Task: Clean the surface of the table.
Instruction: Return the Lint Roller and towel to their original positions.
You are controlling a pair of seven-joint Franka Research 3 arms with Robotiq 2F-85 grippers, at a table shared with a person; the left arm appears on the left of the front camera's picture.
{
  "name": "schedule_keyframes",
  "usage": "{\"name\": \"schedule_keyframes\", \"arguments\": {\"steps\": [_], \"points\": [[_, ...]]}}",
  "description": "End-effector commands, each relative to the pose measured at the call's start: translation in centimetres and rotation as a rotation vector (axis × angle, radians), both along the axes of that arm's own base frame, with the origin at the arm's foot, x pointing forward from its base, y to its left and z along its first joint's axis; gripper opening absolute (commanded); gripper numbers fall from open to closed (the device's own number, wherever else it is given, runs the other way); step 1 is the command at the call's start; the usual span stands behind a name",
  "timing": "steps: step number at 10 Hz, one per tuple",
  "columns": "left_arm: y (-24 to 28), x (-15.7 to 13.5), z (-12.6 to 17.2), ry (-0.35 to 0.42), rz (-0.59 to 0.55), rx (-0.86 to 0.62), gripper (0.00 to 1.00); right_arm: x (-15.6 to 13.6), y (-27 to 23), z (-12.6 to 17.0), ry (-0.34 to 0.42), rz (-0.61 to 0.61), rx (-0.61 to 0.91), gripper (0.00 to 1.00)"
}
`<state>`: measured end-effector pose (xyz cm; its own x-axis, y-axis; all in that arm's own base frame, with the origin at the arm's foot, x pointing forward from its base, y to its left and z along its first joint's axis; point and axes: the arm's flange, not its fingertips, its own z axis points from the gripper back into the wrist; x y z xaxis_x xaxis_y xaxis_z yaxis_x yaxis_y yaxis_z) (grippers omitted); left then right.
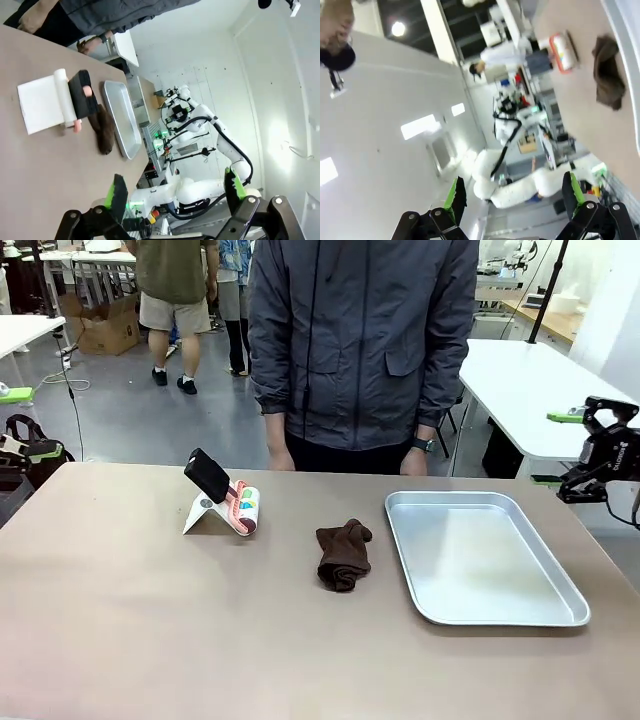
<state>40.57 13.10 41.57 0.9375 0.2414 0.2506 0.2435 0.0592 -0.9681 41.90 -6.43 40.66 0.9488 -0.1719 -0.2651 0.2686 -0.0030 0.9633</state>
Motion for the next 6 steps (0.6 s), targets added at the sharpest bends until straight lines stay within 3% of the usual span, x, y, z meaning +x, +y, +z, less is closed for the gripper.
{"name": "schedule_keyframes", "arguments": {"steps": [1, 2, 3, 6], "points": [[-0.7, 1.7, 0.7, 0.005, 0.000, -0.005, 1.00, -0.5, 2.6, -0.2, -0.056, -0.166, -0.069, 1.00], [-1.2, 2.3, 0.8, 0.039, -0.027, 0.020, 1.00, 0.0, 0.0, 0.0, 0.000, 0.000, 0.000, 1.00], [-0.4, 1.0, -0.1, 0.001, -0.002, -0.004, 1.00, 0.0, 0.0, 0.0, 0.000, 0.000, 0.000, 1.00], [-0.4, 1.0, -0.1, 0.001, -0.002, -0.004, 1.00, 0.0, 0.0, 0.0, 0.000, 0.000, 0.000, 1.00]]}}
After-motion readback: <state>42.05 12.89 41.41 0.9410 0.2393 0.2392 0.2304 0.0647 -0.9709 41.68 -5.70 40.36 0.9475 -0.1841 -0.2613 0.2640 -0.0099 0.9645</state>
